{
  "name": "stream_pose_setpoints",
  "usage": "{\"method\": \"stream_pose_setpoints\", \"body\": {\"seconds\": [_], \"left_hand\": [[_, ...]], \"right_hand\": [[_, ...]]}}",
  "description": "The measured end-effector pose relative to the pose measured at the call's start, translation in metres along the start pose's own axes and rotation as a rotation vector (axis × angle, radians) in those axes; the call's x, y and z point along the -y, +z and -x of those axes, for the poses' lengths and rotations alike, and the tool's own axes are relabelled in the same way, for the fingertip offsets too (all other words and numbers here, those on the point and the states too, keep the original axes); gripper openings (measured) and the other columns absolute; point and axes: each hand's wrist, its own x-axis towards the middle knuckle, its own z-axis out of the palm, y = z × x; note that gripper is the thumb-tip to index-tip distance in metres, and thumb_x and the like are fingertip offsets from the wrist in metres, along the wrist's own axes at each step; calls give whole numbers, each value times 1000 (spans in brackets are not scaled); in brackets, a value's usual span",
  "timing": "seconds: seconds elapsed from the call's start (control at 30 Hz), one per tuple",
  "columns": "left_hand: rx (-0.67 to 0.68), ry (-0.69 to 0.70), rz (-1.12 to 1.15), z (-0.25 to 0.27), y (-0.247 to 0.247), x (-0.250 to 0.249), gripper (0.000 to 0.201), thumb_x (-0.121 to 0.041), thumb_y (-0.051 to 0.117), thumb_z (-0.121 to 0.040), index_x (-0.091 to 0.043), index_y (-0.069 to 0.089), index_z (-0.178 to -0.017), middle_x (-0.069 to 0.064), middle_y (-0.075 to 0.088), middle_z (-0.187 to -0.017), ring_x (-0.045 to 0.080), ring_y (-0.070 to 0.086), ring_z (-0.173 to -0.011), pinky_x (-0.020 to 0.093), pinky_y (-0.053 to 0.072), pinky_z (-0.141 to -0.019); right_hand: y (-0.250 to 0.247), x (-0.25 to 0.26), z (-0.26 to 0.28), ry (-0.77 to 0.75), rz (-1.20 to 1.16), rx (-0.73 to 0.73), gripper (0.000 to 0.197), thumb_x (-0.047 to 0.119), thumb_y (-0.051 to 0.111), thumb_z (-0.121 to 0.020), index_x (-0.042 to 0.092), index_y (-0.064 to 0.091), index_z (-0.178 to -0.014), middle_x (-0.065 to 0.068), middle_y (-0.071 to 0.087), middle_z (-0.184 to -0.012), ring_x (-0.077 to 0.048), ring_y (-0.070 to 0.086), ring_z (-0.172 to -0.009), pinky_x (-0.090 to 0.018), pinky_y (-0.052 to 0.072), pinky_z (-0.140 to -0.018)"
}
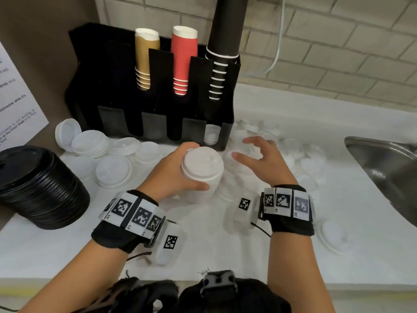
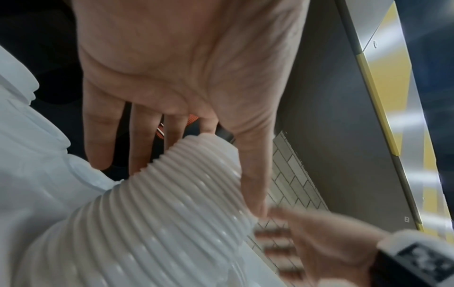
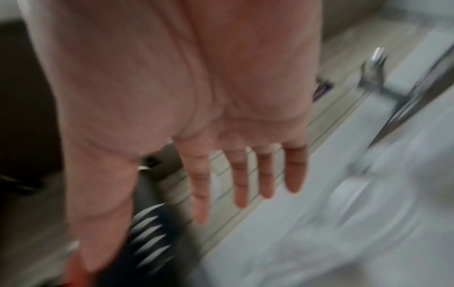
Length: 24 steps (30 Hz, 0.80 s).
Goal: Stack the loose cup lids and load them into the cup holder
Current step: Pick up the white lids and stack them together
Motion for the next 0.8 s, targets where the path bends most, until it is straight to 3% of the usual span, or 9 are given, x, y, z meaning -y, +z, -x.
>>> {"method": "stream_pose_setpoints", "body": {"seconds": [0.1, 0.17, 0.23, 0.37, 0.5, 0.6, 0.7, 0.8], "left_hand": [[0, -9, -2, 0, 1, 0, 76, -29, 91, -59, -49, 42, -114, -27, 53, -109, -4, 50, -100, 17, 41, -77], [-3, -5, -11, -1, 2, -1, 77, -28, 91, -60, -42, 46, -120, -21, 55, -113, 4, 51, -104, 20, 42, -79], [-6, -5, -18, -1, 3, -2, 79, -28, 90, -60, -37, 47, -124, -19, 55, -117, 10, 51, -108, 24, 43, -81], [-12, -9, -14, -1, 3, -1, 78, -28, 90, -60, -38, 46, -124, -21, 55, -115, 10, 51, -109, 22, 43, -80], [-22, -11, -8, 0, 4, -1, 77, -28, 90, -60, -40, 46, -123, -23, 54, -113, 10, 51, -109, 21, 42, -80], [-28, -11, -5, 0, 6, -1, 77, -27, 90, -60, -38, 47, -123, -21, 55, -115, 11, 52, -110, 28, 44, -86], [-29, -8, -12, 0, 6, -3, 78, -27, 90, -60, -37, 46, -124, -19, 55, -116, 12, 52, -111, 30, 44, -88], [-28, -6, -10, -2, 5, -3, 78, -26, 90, -61, -36, 45, -124, -19, 55, -114, 11, 51, -109, 25, 44, -83]], "right_hand": [[-27, -33, -8, 362, 284, -39, 65, 51, 68, -80, 32, 42, -136, -9, 32, -144, -35, 29, -134, -51, 31, -108], [-38, -49, -12, 534, 386, -41, 75, 50, 68, -81, 30, 32, -144, -13, 25, -149, -38, 22, -137, -55, 26, -107], [-45, -59, -14, 604, 398, -46, 83, 44, 71, -80, 27, 25, -147, -16, 24, -149, -39, 23, -137, -55, 28, -108], [-54, -76, -10, 598, 428, -44, 87, 21, 79, -76, 20, 30, -147, -22, 39, -141, -42, 37, -131, -49, 36, -106], [-59, -81, -10, 628, 436, 5, 77, 7, 79, -73, 21, 42, -140, -21, 45, -136, -42, 34, -131, -46, 36, -105], [-63, -79, -11, 593, 424, 32, 76, 13, 79, -74, 24, 42, -139, -18, 48, -135, -39, 37, -130, -44, 38, -102], [-66, -76, -12, 495, 256, 57, 80, 27, 82, -73, 29, 39, -141, -11, 47, -140, -29, 46, -124, -37, 40, -94], [-66, -75, -12, 507, 288, 47, 71, 48, 70, -80, 28, 41, -142, -5, 40, -148, -29, 42, -132, -41, 35, -106]]}}
